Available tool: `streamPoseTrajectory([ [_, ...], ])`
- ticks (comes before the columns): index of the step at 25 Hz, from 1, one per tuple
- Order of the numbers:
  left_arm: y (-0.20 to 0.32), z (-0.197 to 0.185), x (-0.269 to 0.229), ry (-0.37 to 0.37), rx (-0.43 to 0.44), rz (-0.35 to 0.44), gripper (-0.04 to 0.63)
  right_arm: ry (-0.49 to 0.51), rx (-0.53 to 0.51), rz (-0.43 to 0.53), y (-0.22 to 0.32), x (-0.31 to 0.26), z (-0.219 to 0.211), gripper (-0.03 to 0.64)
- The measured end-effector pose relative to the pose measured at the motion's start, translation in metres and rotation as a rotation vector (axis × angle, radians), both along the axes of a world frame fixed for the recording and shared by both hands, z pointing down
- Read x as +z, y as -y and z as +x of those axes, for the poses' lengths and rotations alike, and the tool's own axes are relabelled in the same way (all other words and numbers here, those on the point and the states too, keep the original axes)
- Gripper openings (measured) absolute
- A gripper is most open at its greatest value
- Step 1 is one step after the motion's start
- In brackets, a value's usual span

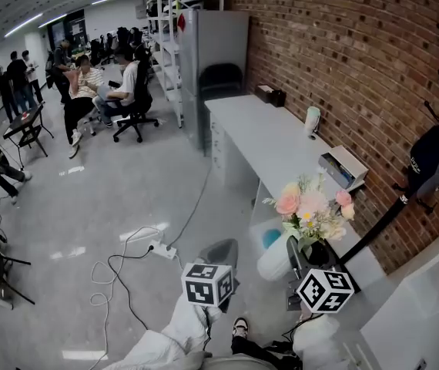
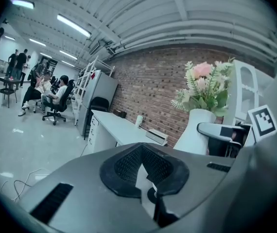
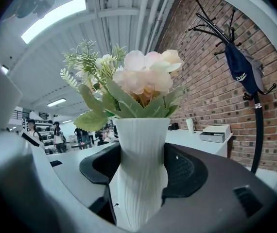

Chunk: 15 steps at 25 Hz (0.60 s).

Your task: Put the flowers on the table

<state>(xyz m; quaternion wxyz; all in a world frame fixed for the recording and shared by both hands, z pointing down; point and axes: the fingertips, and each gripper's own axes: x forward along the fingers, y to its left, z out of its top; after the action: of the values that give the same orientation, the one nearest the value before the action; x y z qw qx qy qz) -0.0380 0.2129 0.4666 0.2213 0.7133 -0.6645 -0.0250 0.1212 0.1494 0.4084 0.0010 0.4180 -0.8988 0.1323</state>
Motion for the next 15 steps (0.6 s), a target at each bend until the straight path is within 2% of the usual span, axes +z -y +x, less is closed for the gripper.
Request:
streamPoseTrajectory([
  [15,0.141,-0.007,-0.016,0.028,-0.043,0.036,0.008,-0.013,-0.037,0.043,0.147,-0.011,-0.007,0.276],
])
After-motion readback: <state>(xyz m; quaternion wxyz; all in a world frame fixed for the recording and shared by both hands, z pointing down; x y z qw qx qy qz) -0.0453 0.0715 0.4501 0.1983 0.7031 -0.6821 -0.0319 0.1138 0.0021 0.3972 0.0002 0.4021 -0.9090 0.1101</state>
